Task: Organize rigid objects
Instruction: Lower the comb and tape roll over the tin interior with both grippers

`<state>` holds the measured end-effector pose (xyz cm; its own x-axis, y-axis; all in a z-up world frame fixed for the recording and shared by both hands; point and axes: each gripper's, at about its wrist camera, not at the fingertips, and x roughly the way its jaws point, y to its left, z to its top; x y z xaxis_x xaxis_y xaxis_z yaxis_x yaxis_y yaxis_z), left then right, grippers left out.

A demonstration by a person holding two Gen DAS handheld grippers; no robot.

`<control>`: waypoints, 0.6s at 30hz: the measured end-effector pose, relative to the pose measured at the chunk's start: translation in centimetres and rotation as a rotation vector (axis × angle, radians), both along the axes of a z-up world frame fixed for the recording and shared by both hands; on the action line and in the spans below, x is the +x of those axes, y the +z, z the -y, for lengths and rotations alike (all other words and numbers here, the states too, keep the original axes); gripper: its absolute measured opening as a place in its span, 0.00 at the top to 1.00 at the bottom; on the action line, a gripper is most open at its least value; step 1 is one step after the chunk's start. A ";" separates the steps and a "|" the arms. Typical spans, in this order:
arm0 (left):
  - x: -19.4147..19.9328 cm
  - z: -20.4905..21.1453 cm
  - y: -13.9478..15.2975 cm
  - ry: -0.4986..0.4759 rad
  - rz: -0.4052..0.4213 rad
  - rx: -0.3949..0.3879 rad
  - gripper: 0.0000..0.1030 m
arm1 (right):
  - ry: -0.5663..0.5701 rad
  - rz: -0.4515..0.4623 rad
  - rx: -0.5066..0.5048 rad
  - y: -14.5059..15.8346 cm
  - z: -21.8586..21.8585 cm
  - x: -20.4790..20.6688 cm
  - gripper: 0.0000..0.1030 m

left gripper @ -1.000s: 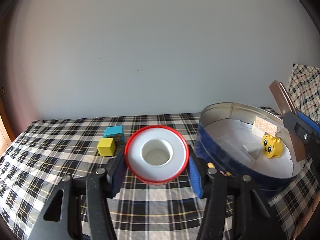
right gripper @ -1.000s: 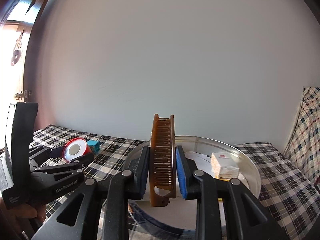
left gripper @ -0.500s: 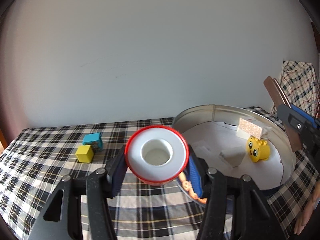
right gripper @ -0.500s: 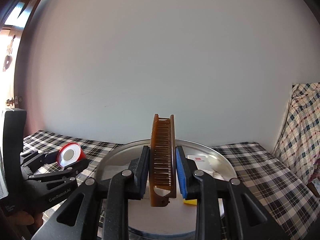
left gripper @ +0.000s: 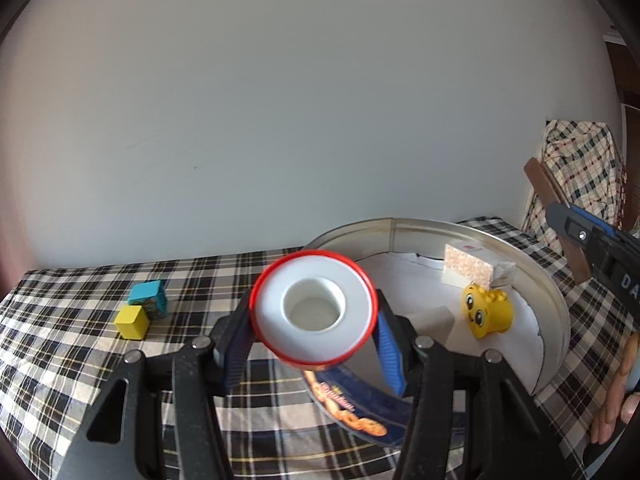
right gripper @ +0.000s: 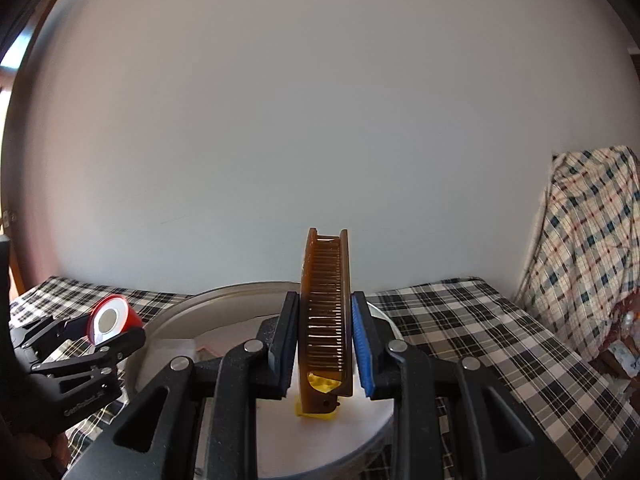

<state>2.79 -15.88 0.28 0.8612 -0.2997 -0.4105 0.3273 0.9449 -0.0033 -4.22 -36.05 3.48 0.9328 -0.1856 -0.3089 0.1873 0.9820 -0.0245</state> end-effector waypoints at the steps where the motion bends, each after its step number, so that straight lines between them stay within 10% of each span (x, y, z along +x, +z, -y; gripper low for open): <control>1: 0.1 0.2 0.0 -0.010 -0.001 -0.007 0.47 | -0.007 -0.003 0.005 0.0 0.3 0.1 0.73; 18: 1.3 5.0 0.0 -0.118 -0.042 -0.032 0.47 | -0.025 -0.066 -0.042 -1.1 0.8 2.9 0.73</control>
<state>4.13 -20.90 0.24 0.8017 -0.4112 -0.4338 0.4350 0.8991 -0.0484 -1.31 -36.85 2.35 0.9055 -0.2226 -0.3612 0.2084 0.9749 -0.0784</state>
